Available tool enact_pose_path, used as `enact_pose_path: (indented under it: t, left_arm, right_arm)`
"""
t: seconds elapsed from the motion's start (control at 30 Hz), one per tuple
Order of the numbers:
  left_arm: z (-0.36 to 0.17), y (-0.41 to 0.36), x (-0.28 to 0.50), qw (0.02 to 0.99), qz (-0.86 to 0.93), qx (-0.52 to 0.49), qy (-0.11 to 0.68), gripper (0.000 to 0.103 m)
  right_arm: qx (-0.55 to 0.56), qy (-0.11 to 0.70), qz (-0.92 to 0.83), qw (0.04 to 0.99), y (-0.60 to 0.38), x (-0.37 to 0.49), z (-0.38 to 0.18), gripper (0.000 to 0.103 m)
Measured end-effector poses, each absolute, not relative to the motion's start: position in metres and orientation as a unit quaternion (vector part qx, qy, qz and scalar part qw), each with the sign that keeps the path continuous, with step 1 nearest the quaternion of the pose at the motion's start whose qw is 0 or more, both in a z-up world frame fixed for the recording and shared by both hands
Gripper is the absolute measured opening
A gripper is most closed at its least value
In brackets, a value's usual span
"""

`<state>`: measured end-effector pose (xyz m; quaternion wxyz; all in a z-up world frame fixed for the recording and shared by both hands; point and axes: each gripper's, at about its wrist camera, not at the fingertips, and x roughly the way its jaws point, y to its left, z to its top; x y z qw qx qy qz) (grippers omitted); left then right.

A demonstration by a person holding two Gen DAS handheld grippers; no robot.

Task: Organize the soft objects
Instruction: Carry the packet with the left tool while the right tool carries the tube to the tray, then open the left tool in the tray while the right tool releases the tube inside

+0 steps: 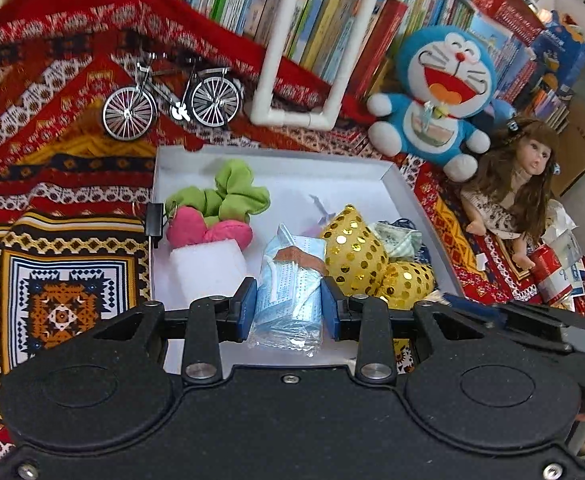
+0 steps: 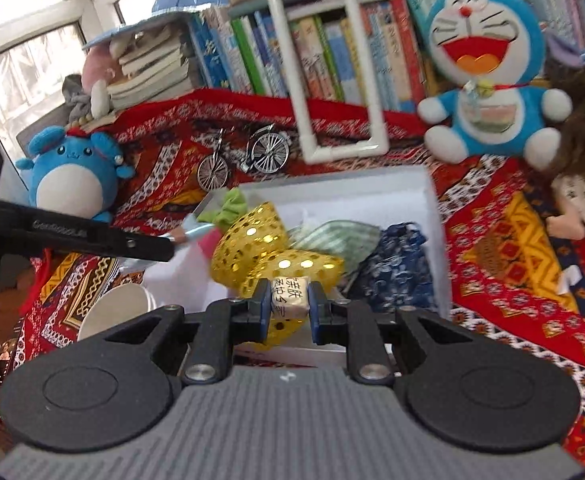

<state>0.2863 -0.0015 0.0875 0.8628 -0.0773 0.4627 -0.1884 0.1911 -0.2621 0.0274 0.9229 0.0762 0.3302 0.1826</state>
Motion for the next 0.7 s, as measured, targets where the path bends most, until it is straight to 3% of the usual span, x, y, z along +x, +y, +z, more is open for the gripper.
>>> enact_pose_path:
  t: [0.7]
  left_arm:
    - [0.073,-0.025,0.344,0.854,-0.189,-0.071,0.480,0.033]
  right_arm:
    - [0.077,0.406,0.154,0.897,-0.226,0.275,0.006,0.024]
